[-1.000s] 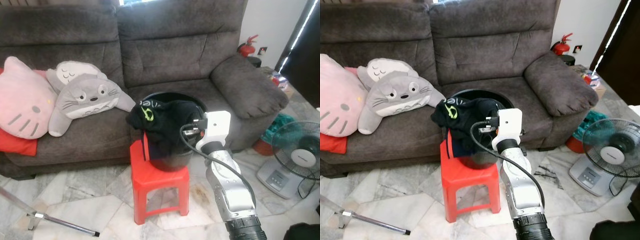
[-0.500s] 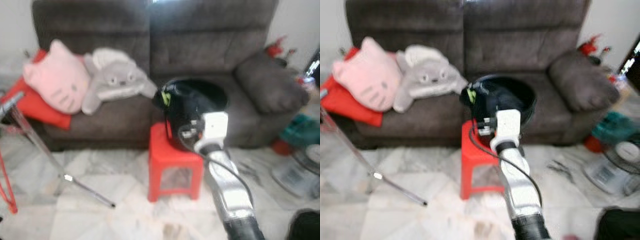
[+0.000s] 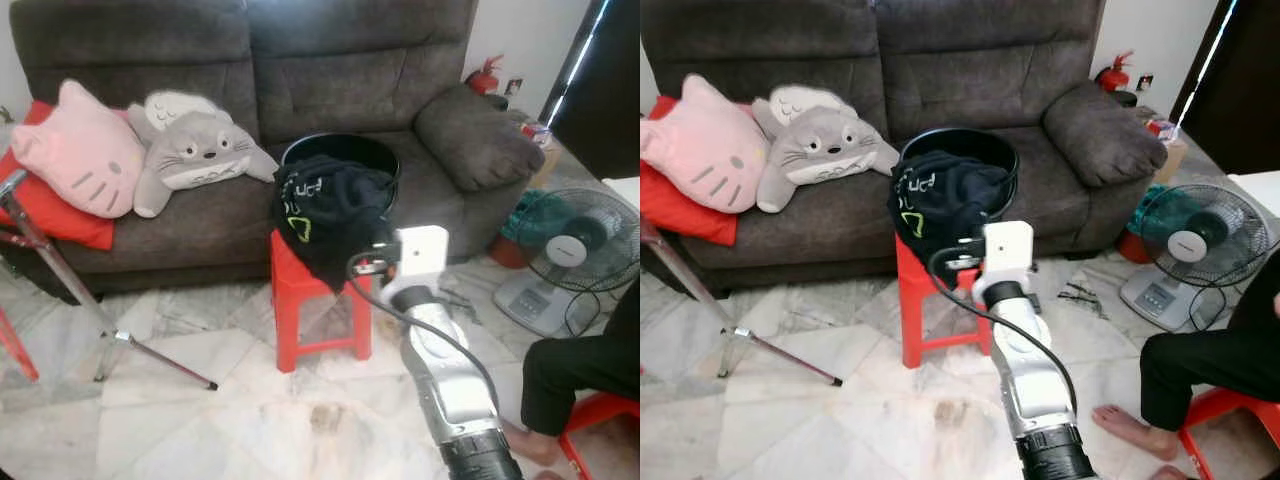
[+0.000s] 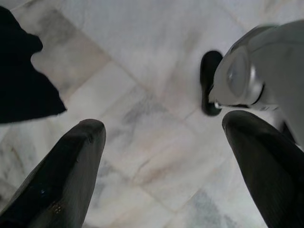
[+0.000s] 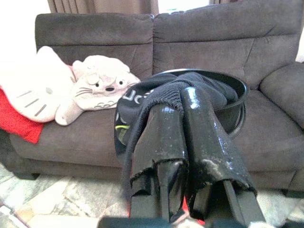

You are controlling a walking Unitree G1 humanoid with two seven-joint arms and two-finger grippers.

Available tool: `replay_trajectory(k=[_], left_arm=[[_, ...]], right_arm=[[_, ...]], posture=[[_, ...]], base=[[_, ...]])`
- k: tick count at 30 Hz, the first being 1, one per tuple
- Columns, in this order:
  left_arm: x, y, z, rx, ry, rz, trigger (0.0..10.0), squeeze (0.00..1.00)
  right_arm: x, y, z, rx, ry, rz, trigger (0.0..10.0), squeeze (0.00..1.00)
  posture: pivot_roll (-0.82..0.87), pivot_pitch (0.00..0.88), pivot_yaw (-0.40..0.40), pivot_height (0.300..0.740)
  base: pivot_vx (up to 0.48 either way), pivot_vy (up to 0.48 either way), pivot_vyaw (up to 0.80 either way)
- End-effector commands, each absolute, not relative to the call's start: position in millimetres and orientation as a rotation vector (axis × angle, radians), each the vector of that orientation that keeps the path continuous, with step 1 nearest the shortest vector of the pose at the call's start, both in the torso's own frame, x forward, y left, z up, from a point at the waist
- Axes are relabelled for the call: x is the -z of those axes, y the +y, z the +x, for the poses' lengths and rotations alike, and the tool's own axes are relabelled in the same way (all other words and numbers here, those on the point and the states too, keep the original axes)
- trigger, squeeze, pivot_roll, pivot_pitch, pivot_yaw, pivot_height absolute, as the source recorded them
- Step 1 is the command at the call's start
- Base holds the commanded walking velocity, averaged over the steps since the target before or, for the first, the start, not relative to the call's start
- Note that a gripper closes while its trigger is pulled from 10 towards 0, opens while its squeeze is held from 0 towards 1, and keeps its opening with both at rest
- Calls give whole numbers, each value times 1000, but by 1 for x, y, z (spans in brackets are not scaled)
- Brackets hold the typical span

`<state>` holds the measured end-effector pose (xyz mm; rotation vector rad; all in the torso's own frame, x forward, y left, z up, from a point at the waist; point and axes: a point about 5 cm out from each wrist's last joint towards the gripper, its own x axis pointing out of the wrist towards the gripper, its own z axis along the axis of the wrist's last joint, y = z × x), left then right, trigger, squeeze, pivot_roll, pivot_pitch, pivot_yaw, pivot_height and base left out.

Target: Hang hanger

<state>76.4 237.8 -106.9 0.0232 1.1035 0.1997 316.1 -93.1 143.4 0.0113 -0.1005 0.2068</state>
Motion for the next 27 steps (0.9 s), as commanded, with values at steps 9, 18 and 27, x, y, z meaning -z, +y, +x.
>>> replay_trajectory(k=[9,18,27], left_arm=[[108,236,71,-184,1123,29,10000,0],[108,236,71,-184,1123,29,10000,0],[108,236,71,-184,1123,29,10000,0]], right_arm=[[-149,-99,317,-191,-126,6,10000,0],[-149,-99,317,-191,-126,6,10000,0],[-149,-99,317,-191,-126,6,10000,0]], posture=[[-127,0,50,732],[-127,0,50,732],[-127,0,50,732]], base=[[-330,0,0],[-330,0,0],[-330,0,0]])
